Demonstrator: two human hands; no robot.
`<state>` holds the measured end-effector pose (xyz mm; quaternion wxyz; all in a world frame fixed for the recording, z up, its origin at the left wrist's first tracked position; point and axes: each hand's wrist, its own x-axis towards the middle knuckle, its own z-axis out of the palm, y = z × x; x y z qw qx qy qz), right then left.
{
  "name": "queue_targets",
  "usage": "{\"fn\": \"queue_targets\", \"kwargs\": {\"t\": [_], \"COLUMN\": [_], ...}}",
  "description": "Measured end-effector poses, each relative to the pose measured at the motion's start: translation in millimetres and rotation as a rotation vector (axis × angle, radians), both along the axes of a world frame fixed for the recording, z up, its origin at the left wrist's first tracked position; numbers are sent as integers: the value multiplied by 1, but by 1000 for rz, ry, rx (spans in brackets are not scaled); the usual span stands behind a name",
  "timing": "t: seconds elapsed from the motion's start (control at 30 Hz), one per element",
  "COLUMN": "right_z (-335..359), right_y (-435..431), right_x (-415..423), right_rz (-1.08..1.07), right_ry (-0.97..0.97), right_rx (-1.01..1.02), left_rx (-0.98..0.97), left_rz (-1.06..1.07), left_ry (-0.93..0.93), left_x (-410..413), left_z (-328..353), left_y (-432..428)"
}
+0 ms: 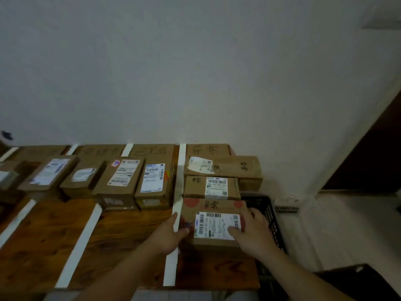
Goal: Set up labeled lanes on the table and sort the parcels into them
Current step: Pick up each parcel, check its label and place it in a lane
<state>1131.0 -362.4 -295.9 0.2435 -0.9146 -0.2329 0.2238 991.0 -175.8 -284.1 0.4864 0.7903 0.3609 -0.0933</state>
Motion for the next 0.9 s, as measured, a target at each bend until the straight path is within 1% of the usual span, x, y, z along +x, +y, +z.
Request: {"fn": "queue_targets", "kwargs": {"t": [0.1, 0.23, 0.33, 0.43, 0.57, 0.73, 0.9], "right_z": [23, 59, 78, 90, 107, 122, 137], "right_y": [24, 72, 115, 162, 234, 321, 399], "right_x": [10, -4, -34, -76, -150, -247, -327], "right_rz": [98, 230, 357, 471, 576, 653, 742], "right_ry": [-53, -80, -78, -101, -75, -83, -90], "right_rx": [50, 97, 88, 66, 72, 104, 125], "left_rx": [67, 277, 297, 360, 436, 434, 464], "left_rz": [4, 16, 10, 62, 177, 280, 357], "left_ry": [-35, 10, 42, 73, 118, 128, 159], "left_x": [-3, -33, -78, -135, -229, -343, -439], "left_z": [32, 75, 97, 111, 117, 134, 150], "left_y": [12, 46, 75, 111, 173, 243, 305]}}
